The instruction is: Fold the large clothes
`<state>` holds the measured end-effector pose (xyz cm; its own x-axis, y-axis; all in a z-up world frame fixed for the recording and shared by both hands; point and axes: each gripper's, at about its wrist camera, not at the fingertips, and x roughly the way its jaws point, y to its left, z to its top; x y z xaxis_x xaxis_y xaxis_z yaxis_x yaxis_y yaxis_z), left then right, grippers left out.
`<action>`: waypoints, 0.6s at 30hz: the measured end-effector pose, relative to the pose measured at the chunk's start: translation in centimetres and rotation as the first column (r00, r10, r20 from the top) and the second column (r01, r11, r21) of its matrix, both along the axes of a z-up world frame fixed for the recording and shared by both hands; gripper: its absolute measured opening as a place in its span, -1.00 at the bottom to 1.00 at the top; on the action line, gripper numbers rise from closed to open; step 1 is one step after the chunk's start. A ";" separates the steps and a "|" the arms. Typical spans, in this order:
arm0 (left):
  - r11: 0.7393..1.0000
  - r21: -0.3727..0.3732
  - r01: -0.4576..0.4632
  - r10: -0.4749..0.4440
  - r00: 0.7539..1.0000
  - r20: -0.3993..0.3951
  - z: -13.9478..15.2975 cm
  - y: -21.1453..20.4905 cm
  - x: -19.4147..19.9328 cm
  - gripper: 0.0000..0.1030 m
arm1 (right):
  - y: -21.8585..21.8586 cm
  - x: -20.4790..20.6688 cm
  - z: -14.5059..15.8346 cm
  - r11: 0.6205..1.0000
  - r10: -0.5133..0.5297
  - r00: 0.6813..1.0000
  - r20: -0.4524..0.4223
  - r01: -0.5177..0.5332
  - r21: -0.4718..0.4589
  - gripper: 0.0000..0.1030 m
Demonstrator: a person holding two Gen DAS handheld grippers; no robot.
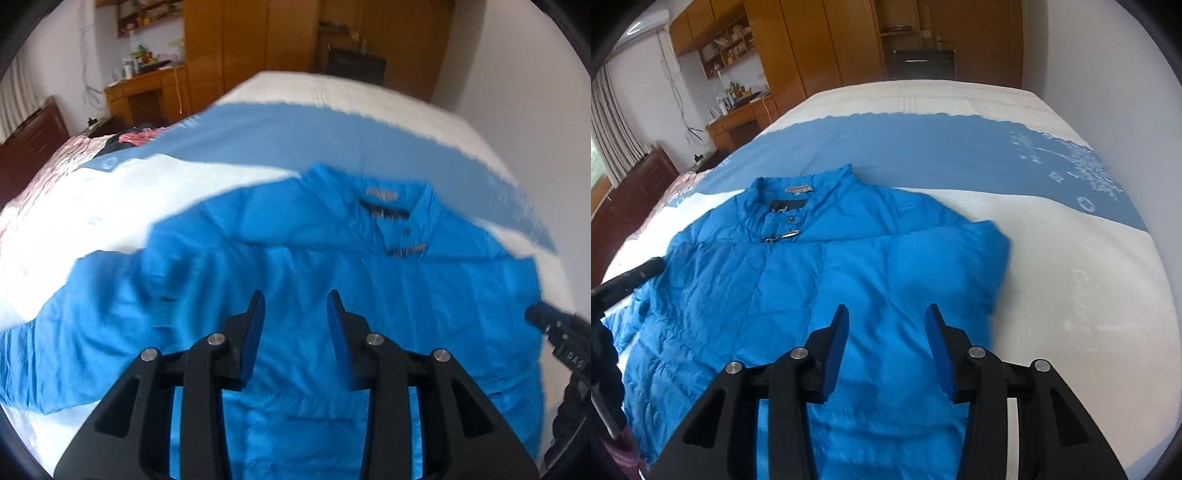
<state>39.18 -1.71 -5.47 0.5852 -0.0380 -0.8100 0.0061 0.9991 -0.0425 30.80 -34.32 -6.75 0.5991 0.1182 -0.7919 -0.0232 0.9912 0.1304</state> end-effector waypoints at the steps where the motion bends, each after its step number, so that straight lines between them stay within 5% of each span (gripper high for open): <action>1: 1.000 0.007 0.004 -0.004 1.000 -0.019 -0.9 -0.2 0.5 -0.35 | 0.1 0.2 -0.6 1.000 -0.005 1.000 -0.002 0.005 -0.011 -0.16; 4: 1.000 0.001 -0.001 0.001 0.997 -0.082 -3.7 -0.1 1.5 -0.34 | 0.4 0.7 -2.6 1.000 0.000 1.000 -0.030 0.000 -0.025 -0.16; 11: 0.998 0.059 0.030 -0.027 0.999 -0.044 -5.7 -0.7 1.5 -0.33 | 1.6 0.3 -4.7 0.995 0.006 1.000 -0.018 -0.007 -0.098 -0.19; 18: 1.000 0.030 0.005 -0.003 0.998 -0.057 -4.0 0.0 1.2 -0.31 | -0.4 -0.6 -3.4 0.997 0.017 1.000 0.003 -0.017 0.069 -0.18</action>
